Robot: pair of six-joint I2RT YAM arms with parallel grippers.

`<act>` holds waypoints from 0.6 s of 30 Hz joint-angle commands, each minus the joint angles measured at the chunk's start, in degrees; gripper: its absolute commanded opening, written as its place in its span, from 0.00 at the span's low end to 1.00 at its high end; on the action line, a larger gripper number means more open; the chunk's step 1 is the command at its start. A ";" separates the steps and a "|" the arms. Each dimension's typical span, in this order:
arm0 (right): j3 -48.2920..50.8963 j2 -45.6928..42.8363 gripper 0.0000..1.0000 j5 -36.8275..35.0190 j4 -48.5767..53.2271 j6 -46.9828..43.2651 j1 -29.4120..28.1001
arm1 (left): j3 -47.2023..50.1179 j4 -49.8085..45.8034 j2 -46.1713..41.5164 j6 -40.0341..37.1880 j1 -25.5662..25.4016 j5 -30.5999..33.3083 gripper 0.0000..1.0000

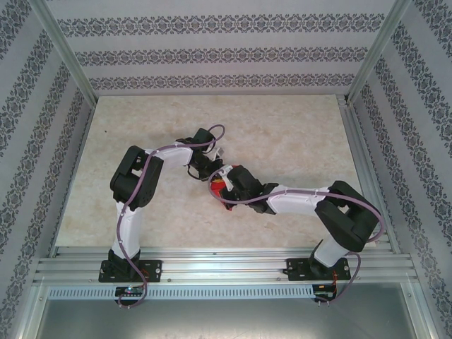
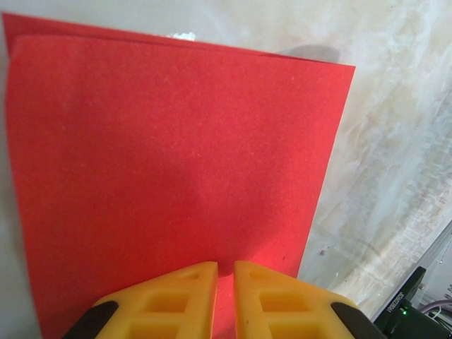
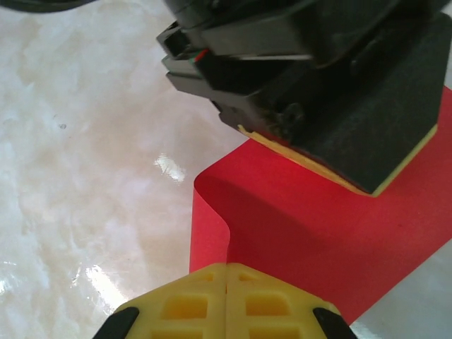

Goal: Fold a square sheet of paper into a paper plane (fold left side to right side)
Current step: Third fold the triangle at the center of the table.

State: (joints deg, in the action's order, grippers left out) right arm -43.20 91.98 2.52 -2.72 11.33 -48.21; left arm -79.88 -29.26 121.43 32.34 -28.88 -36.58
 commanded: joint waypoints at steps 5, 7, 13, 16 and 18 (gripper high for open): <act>0.12 1.76 0.00 9.51 -2.54 5.39 4.92 | -1.30 -2.06 3.48 -1.84 -1.31 2.77 0.15; 0.20 2.48 0.00 10.92 -3.22 6.63 6.27 | -1.64 -2.23 3.54 -1.93 -1.35 2.82 0.15; 1.18 4.46 0.00 13.40 -5.73 9.60 8.79 | -2.50 -2.91 3.72 -2.02 -1.35 2.66 0.15; 2.05 5.43 0.00 15.69 -7.98 11.39 10.33 | -3.36 -3.76 3.54 -2.31 -1.35 2.39 0.17; 2.44 5.76 0.00 16.41 -8.61 11.60 10.50 | -4.54 -4.61 3.29 -2.63 -1.38 2.27 0.19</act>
State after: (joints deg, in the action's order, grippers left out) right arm -41.69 96.75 15.81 -7.73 20.95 -38.26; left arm -82.87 -31.03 122.83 31.48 -29.47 -36.60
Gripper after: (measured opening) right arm 0.047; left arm 0.186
